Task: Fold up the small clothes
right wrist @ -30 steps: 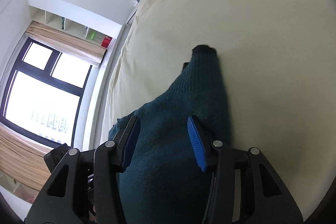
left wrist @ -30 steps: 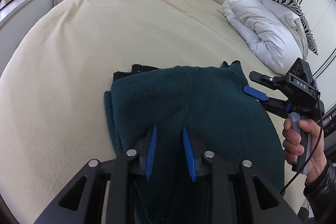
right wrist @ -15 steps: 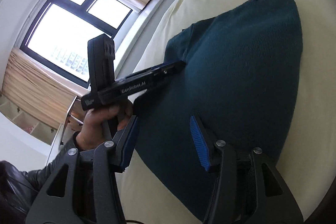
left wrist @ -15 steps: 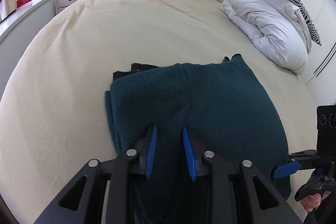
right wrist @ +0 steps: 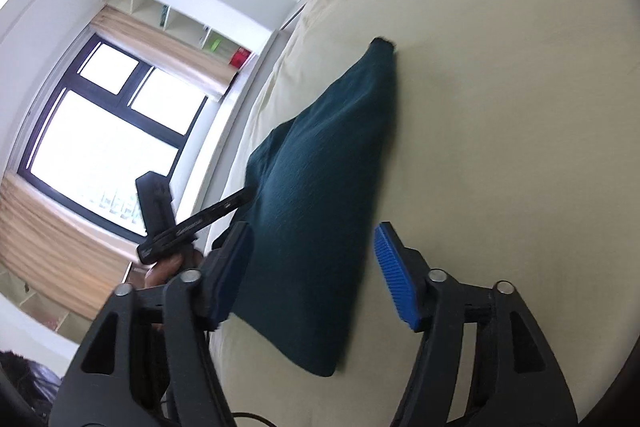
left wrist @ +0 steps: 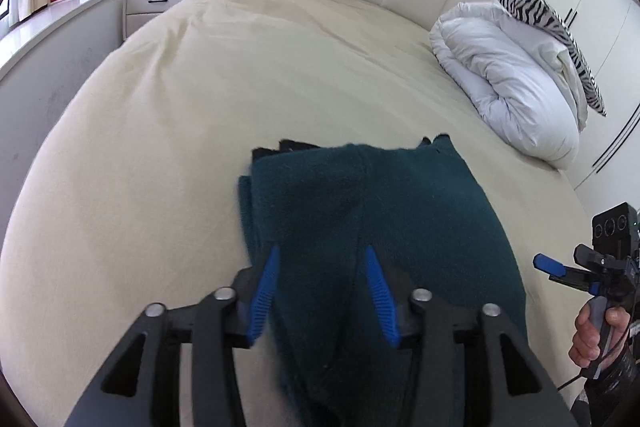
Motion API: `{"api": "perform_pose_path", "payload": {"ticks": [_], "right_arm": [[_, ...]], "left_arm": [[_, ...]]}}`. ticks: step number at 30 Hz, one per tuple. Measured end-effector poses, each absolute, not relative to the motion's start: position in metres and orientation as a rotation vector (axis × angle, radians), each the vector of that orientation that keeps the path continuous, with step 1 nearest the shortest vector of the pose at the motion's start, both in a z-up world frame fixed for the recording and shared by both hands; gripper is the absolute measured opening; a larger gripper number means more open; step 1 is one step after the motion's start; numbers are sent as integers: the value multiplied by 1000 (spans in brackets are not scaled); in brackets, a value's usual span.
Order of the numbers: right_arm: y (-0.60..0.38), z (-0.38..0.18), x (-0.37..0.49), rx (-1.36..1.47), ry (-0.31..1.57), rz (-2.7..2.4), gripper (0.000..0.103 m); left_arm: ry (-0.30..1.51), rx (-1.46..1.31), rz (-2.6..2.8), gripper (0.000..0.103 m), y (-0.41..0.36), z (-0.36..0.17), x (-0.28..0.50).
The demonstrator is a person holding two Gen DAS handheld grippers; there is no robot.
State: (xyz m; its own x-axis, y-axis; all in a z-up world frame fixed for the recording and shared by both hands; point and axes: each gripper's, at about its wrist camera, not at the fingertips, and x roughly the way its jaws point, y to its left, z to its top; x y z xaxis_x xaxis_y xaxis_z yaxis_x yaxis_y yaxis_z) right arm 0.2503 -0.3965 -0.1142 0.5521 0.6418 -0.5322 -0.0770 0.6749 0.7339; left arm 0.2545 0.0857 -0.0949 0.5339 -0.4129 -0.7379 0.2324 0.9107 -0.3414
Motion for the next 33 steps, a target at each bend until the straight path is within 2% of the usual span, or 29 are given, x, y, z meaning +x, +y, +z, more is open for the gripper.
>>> {"api": "perform_pose_path", "payload": {"ticks": [1, 2, 8, 14, 20, 22, 25, 26, 27, 33], "right_arm": [[-402, -113, 251, 722, 876, 438, 86], [-405, -112, 253, 723, 864, 423, 90], [-408, -128, 285, 807, 939, 489, 90], [-393, -162, 319, 892, 1057, 499, 90], [-345, -168, 338, 821, 1093, 566, 87], [-344, -170, 340, 828, 1103, 569, 85], [-341, -174, 340, 814, 1131, 550, 74], [-341, -174, 339, 808, 1139, 539, 67], [-342, -175, 339, 805, 1146, 525, 61], [-340, -158, 327, 760, 1130, 463, 43]], "left_arm": [[920, -243, -373, 68, 98, -92, 252], [924, -286, -368, 68, 111, -92, 252], [1109, -550, -475, 68, 146, -129, 263], [1144, -667, -529, 68, 135, -142, 271], [1214, -695, -551, 59, 121, -150, 290], [1227, -725, -542, 48, 125, -154, 293], [1236, -728, -511, 37, 126, -157, 293], [1234, -721, -506, 35, 126, -157, 292], [1238, -719, -511, 24, 124, -156, 291], [1226, -684, -488, 22, 113, -132, 274]]}}
